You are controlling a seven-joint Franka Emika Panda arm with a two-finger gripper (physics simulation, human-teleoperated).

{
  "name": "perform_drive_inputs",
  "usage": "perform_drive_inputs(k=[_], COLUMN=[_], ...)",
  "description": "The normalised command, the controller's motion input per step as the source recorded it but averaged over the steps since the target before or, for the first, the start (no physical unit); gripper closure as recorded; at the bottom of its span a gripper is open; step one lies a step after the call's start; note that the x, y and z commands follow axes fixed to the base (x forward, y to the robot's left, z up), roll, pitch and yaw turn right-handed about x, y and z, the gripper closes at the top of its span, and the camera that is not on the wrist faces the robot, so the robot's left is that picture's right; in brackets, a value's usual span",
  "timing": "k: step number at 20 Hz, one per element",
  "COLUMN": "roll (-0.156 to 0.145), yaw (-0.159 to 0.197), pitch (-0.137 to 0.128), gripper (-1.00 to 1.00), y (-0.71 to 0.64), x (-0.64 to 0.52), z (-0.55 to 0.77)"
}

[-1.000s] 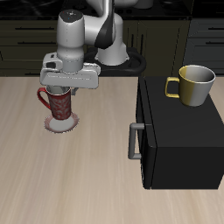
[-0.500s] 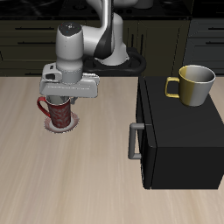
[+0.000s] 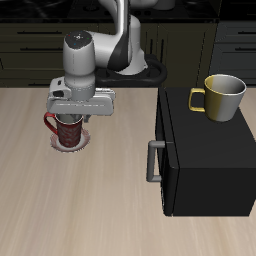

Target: Place the red mug on the plate

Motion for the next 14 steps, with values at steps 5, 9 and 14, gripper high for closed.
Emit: perform_drive_inputs(k=[5, 9, 14], roll=[-0.003, 0.02, 0.017], yaw=[-0.054, -0.023, -0.024], pitch=[-0.006, -0.003, -0.069], gripper=[-1.0, -1.0, -1.0], y=[-0.03, 0.04, 0.03], x=[-0.07, -0.1, -0.22], z=[0.08, 0.18, 0.46])
